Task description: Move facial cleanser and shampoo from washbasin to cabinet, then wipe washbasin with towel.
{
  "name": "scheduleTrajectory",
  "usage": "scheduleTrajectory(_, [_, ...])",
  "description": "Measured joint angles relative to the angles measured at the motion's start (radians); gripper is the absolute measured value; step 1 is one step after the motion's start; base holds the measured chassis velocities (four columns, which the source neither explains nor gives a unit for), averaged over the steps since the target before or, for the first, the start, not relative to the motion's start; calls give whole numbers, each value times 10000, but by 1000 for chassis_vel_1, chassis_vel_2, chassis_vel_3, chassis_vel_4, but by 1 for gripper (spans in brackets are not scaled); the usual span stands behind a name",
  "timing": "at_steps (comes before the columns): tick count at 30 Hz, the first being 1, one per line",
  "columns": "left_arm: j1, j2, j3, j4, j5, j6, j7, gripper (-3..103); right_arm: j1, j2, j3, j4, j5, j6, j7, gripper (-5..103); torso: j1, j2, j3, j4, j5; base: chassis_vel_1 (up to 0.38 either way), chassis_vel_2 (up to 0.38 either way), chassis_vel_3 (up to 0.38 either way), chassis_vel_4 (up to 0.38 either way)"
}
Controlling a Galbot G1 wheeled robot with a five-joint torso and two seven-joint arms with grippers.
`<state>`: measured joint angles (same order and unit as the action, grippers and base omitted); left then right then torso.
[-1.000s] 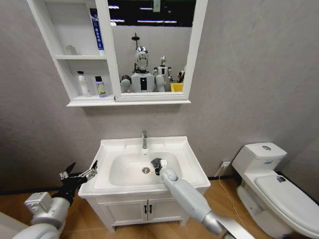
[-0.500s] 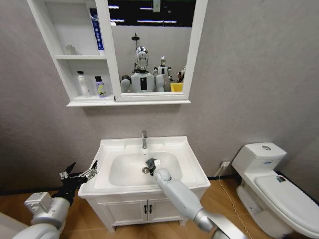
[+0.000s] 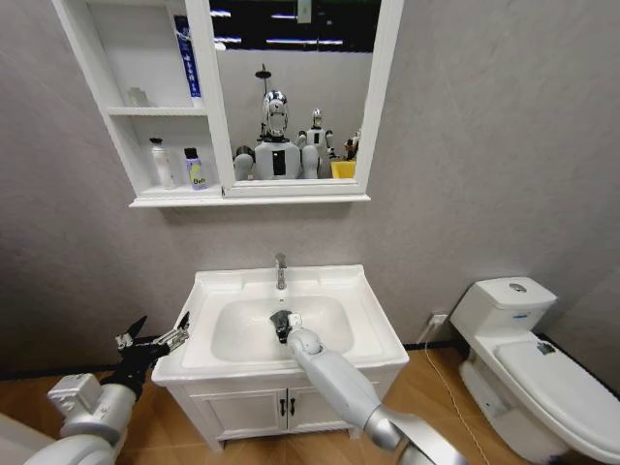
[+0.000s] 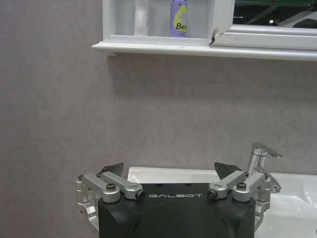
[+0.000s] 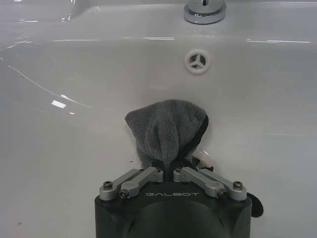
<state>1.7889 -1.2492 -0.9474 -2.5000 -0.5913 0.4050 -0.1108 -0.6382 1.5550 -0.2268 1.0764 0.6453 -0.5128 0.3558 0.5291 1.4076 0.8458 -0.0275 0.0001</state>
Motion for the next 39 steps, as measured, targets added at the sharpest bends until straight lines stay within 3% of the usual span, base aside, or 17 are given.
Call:
scheduleTrajectory(9, [0, 0, 0, 0, 0, 0, 0, 100, -15, 102, 90, -52, -37, 7, -6, 3, 0, 0, 0, 0, 1, 0, 0, 0, 0])
scheduleTrajectory(17, [0, 0, 0, 0, 0, 0, 0, 100, -346, -700, 177, 766, -15, -181, 308, 3, 0, 1, -1, -2, 2, 0, 0, 0, 0])
scheduleTrajectory(23, [0, 0, 0, 0, 0, 0, 0, 100, -664, -1459, 286, 1988, 966, -953, 1252, 3, 0, 2, -1, -4, 2, 0, 0, 0, 0])
scheduleTrajectory(27, [0, 0, 0, 0, 0, 0, 1, 100, -676, -1578, 367, 2500, 1988, -1556, 2000, 3, 0, 2, -1, -1, 3, 0, 0, 0, 0])
scheduleTrajectory(30, [0, 0, 0, 0, 0, 0, 0, 100, -652, -1584, 367, 2655, 2244, -1789, 2221, 3, 0, 2, -1, -1, 2, 0, 0, 0, 0])
scheduleTrajectory(33, [0, 0, 1, 0, 0, 0, 0, 100, -586, -1562, 367, 2604, 2249, -1828, 2230, 3, 0, 3, -2, -1, 1, 0, 0, 0, 0])
scheduleTrajectory(39, [0, 0, 0, 0, 0, 0, 0, 100, -392, -1101, 416, 1717, 1779, -1362, 1525, 3, 0, 3, -1, -1, 1, 0, 0, 0, 0])
